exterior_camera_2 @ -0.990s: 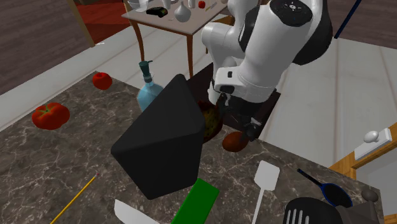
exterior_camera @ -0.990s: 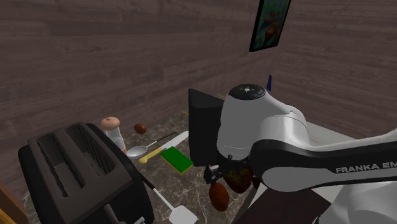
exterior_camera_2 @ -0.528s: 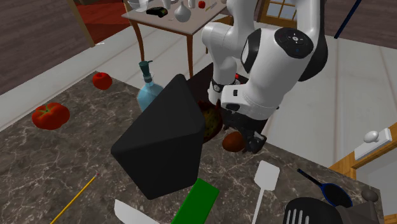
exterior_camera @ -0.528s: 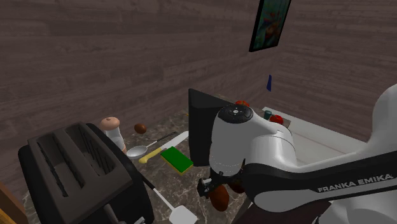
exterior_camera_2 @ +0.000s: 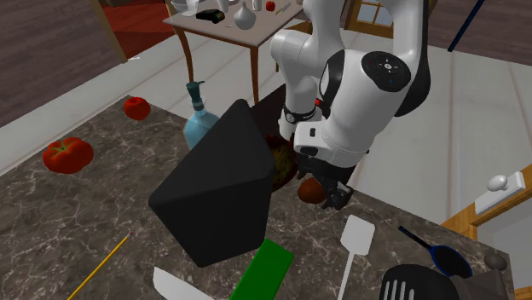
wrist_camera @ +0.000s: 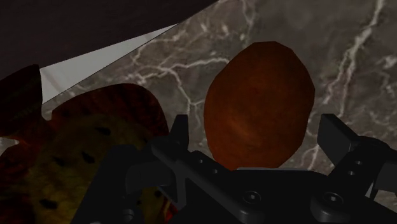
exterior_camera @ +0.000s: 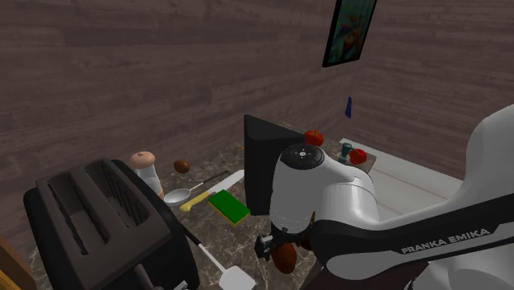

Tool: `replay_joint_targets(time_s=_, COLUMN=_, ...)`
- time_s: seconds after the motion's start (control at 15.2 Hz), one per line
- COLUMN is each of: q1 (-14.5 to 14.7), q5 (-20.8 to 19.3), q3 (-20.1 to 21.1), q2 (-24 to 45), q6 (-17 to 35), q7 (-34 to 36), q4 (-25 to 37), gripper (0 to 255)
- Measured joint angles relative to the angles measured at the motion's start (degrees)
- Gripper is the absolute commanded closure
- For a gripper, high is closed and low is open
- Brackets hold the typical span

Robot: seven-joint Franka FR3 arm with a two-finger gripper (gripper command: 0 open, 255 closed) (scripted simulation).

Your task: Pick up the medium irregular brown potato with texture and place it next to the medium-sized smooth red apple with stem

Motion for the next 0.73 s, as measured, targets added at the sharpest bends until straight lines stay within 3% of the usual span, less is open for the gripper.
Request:
replay_joint_targets(time_s=0.07, q1=-0.01, q5=-0.01, q3=0.01, q2=0.01, q6=0.01, q7=0.01, q4=0.0, gripper=0)
replay_joint_targets(time_s=0.13, q1=-0.01, q5=-0.01, q3=0.01, q2=0.01, q6=0.01, q7=0.01, q4=0.0, gripper=255)
replay_joint_targets(time_s=0.73, q1=0.0, q5=-0.01, q3=0.01, q2=0.01, q6=0.01, q7=0.01, q4=0.0, gripper=255)
